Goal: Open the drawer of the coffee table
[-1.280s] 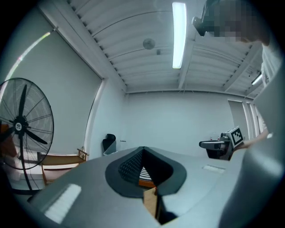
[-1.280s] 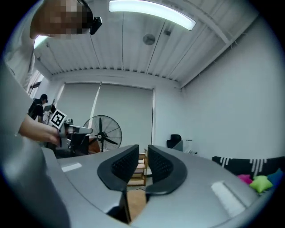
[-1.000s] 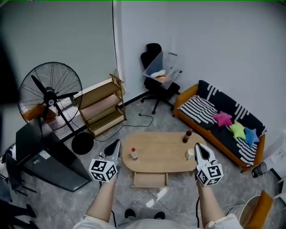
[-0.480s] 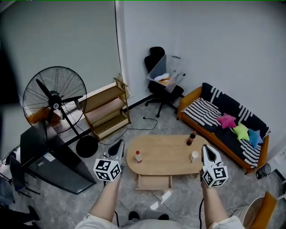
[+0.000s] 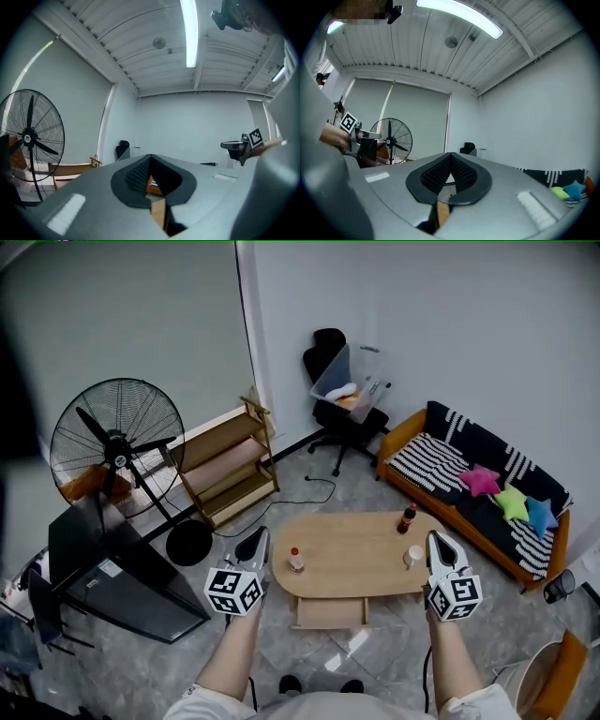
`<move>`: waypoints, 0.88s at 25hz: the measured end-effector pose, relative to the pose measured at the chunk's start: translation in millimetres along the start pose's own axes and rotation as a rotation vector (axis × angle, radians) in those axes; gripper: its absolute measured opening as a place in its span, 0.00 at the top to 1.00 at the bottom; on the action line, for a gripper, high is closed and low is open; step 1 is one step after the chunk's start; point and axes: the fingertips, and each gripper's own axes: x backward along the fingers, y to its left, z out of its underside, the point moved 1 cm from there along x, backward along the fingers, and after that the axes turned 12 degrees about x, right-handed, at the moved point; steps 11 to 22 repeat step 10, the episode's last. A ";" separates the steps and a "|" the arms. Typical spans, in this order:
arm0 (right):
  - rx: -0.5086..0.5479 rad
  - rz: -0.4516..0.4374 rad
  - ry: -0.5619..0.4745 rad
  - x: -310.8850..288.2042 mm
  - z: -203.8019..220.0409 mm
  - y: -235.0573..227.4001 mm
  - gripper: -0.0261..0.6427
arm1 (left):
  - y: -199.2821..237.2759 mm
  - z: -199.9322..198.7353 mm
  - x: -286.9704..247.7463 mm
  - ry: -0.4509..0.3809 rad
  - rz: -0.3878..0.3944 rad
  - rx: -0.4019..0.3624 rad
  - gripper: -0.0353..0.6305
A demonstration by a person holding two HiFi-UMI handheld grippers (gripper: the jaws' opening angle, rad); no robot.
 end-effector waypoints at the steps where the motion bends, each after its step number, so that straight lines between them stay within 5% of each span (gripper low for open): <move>1: -0.001 -0.001 0.000 -0.8 -0.4 1.1 0.95 | -0.7 0.2 0.0 0.001 0.003 0.000 0.95; 22: 0.009 -0.012 -0.028 -13.2 -8.2 9.8 0.95 | 4.8 1.5 1.4 -0.008 0.002 -0.001 0.95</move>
